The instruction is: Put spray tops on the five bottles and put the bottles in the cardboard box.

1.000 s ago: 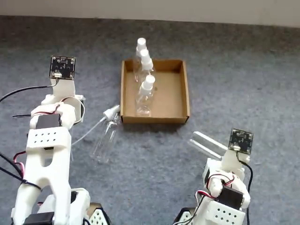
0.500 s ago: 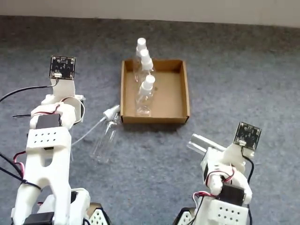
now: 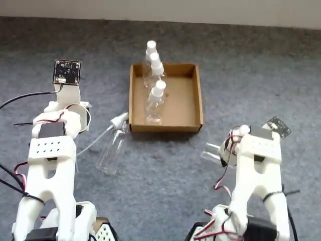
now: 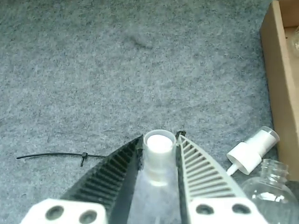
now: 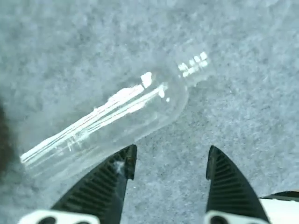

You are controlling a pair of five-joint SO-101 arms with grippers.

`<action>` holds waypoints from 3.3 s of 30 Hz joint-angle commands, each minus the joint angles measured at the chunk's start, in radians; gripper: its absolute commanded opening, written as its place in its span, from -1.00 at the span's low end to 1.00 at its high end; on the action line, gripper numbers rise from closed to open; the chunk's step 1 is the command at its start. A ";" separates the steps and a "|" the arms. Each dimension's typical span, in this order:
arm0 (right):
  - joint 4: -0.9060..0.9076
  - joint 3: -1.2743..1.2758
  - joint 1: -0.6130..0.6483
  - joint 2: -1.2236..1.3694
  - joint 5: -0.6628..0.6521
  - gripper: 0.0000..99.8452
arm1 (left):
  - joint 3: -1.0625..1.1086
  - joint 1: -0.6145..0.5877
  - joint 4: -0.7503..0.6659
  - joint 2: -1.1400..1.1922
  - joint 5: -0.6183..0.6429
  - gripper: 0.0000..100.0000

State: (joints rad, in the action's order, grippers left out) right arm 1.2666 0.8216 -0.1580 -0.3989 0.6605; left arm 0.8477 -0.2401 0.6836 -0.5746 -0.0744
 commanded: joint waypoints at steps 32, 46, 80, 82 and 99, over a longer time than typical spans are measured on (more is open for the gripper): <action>0.045 -0.484 -0.220 0.191 -0.301 -0.71 | -0.007 0.018 0.015 -0.005 0.011 -0.79; 0.179 -0.467 -0.018 0.466 0.226 -0.28 | -0.005 0.018 0.015 -0.005 0.011 -0.79; -0.150 -0.740 -0.099 0.668 -1.123 -0.68 | -0.007 0.016 0.051 -0.012 0.011 -0.79; -0.077 -0.768 -0.088 0.668 -1.125 -0.68 | -0.007 0.016 0.051 -0.012 0.011 -0.79; -0.096 -0.975 0.012 0.656 -1.195 -0.68 | -0.022 0.018 0.080 -0.013 0.011 -0.79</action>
State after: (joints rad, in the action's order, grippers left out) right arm 1.1868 -0.0974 -0.1780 0.2839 -0.5194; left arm 0.8477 -0.2401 0.7480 -0.5746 -0.0729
